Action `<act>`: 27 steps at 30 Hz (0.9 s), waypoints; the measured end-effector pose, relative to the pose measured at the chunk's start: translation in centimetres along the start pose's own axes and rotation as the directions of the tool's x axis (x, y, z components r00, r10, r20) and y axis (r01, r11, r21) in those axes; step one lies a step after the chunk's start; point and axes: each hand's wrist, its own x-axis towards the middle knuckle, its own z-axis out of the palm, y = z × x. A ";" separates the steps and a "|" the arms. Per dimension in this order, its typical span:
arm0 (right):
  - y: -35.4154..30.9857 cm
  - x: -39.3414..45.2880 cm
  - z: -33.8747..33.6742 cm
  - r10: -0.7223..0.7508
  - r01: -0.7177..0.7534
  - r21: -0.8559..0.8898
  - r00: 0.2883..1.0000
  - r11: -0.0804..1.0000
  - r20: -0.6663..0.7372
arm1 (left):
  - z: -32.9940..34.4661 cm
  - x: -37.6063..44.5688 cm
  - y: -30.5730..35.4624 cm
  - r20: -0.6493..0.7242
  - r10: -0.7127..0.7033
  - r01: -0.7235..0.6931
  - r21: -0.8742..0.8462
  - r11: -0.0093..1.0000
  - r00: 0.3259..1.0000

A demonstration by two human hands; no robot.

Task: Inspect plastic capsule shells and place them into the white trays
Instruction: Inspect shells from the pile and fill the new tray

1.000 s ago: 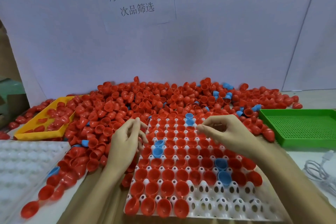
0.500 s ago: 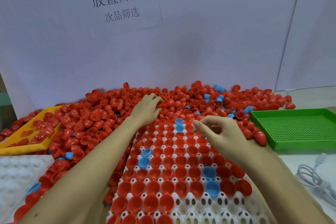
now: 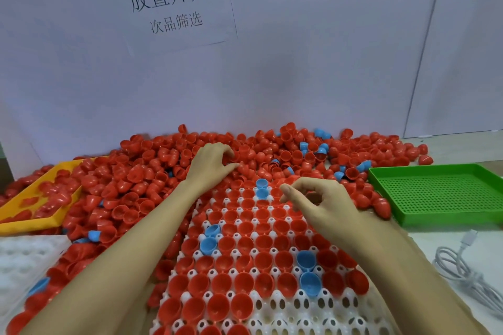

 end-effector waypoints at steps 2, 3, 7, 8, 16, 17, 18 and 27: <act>0.0 -0.1 0.0 -0.003 0.003 -0.008 1.000 1.000 0.003 | -1.2 -0.7 -0.2 -0.061 -0.010 0.007 -0.058 0.998 0.998; 0.0 -0.1 -0.1 -0.004 0.004 -0.010 1.000 1.000 0.002 | -1.9 -1.1 0.0 -0.099 -0.014 0.004 -0.093 0.996 0.995; -0.2 0.0 0.0 0.013 -0.013 0.000 1.000 1.000 -0.022 | -4.2 -5.0 2.7 -0.209 -0.026 -0.044 -0.322 0.946 0.977; -0.4 0.0 0.2 0.028 -0.027 0.027 0.999 0.999 -0.036 | -4.6 -6.4 3.8 -0.213 -0.020 -0.065 -0.388 0.919 0.977; -3.1 -0.9 0.6 -0.037 -0.008 0.236 0.982 0.972 0.187 | -6.6 -14.9 9.5 -0.187 0.074 -0.173 -0.595 0.785 0.980; -3.4 -1.0 0.7 -0.049 0.000 0.253 0.981 0.967 0.188 | -6.7 -15.2 9.5 -0.186 0.082 -0.177 -0.580 0.795 0.979; -3.4 -1.0 0.8 -0.053 0.000 0.270 0.981 0.963 0.187 | -6.8 -15.4 9.5 -0.189 0.095 -0.187 -0.563 0.805 0.977; -2.6 -1.3 0.4 -0.035 -0.017 0.215 0.972 0.976 0.232 | -6.8 -16.5 8.3 -0.164 0.090 -0.167 -0.551 0.818 0.982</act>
